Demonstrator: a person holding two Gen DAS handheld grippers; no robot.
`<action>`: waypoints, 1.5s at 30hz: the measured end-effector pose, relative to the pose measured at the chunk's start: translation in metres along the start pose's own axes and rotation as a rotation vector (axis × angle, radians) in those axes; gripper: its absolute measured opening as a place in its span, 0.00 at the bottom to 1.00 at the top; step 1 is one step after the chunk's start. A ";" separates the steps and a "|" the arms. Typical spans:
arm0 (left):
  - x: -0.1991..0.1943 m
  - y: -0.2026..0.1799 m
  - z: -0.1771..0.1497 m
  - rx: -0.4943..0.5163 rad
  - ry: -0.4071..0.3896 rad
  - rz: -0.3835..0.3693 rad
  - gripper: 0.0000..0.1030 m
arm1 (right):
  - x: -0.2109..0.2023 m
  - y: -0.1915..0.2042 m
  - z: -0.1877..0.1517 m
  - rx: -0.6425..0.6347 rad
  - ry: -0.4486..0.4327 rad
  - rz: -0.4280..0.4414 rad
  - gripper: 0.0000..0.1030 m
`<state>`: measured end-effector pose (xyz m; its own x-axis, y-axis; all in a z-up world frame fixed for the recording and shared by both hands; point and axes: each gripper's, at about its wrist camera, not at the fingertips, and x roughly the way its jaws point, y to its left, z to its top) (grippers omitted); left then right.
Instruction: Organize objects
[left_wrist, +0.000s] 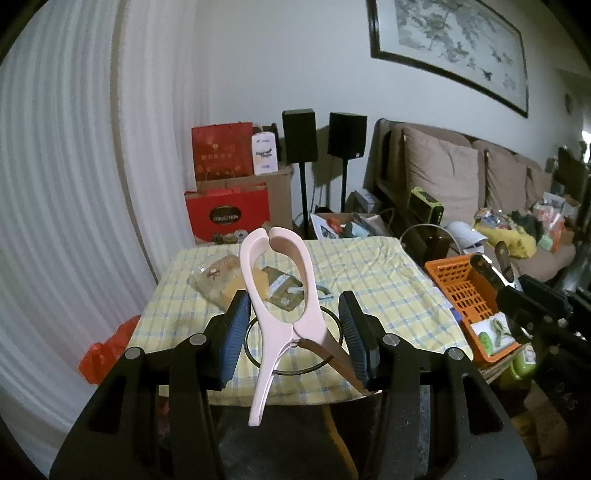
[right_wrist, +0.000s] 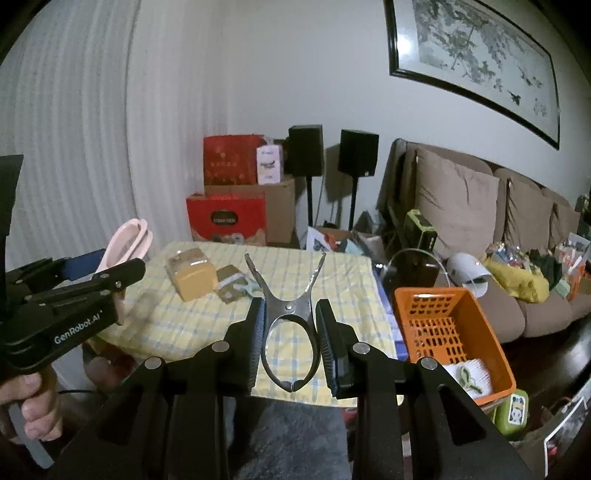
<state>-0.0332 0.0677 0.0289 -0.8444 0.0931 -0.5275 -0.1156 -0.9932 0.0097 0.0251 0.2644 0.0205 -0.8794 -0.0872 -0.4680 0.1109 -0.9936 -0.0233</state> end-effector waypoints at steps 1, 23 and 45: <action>-0.002 -0.002 0.003 0.004 -0.008 0.003 0.45 | -0.002 -0.001 0.000 -0.001 -0.004 0.000 0.27; -0.002 -0.053 -0.008 0.058 -0.044 0.032 0.45 | -0.005 -0.060 -0.014 0.018 -0.018 0.010 0.27; 0.026 -0.020 -0.016 -0.091 -0.059 0.236 0.45 | 0.022 -0.113 -0.049 -0.016 0.061 0.171 0.27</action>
<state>-0.0443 0.0894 0.0017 -0.8719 -0.1410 -0.4690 0.1336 -0.9898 0.0493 0.0165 0.3783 -0.0306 -0.8177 -0.2497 -0.5187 0.2640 -0.9633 0.0474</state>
